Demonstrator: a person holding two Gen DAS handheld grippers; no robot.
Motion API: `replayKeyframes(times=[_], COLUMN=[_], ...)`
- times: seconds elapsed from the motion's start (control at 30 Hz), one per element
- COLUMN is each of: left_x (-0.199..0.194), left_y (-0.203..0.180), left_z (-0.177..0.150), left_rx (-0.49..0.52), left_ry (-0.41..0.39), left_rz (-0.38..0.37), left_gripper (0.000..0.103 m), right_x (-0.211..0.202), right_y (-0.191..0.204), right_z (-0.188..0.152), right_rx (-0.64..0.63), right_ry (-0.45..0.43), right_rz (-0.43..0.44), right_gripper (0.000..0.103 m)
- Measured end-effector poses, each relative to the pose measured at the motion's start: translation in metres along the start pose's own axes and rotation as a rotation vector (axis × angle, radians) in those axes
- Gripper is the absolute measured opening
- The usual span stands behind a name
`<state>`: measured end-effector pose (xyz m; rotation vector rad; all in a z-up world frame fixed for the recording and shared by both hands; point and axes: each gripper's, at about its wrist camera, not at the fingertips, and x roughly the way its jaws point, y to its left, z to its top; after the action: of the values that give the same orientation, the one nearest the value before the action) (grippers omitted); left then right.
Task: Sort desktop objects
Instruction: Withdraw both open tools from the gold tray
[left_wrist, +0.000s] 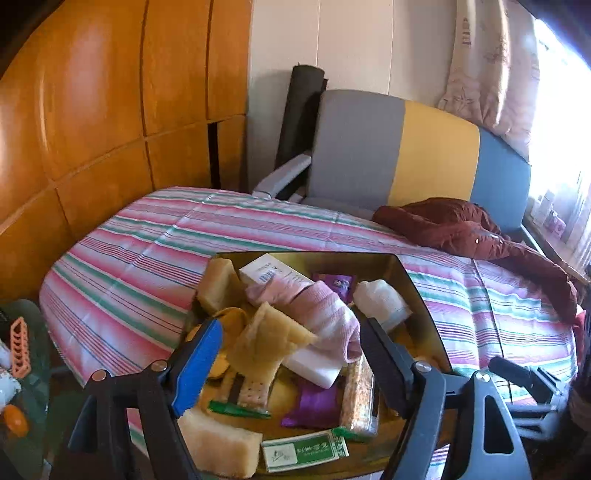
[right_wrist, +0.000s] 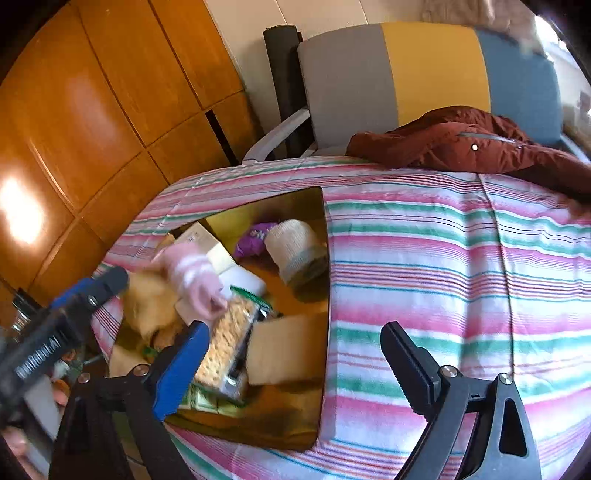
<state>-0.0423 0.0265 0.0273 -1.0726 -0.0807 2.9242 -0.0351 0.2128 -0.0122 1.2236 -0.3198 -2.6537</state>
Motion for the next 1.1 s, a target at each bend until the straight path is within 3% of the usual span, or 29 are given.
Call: replayKeyframes(times=[0.3, 0.47, 0.77, 1.1], left_x=[-0.029, -0.032, -0.023, -0.019], left_y=[-0.005, -0.003, -0.001, 0.001], left_z=[-0.010, -0.021, -0.032, -0.035], left_rx=[0.020, -0.007, -0.032, -0.020], left_ry=[-0.051, -0.036, 0.032, 0.042], left_rz=[0.086, 0.042, 0.007, 0.010], left_gripper=[0.077, 0.076, 0.060, 0.060], right_x=[-0.015, -0.017, -0.023, -0.025], right_y=[0.019, 0.023, 0.027, 0.028], right_z=[-0.034, -0.048, -0.059, -0.065], right_rx=[-0.107, -0.121, -0.140, -0.157], right_ry=[-0.023, -0.016, -0.026, -0.026], right_rz=[-0.098, -0.102, -0.119, -0.144], right_gripper=[0.097, 0.097, 0.098, 0.099])
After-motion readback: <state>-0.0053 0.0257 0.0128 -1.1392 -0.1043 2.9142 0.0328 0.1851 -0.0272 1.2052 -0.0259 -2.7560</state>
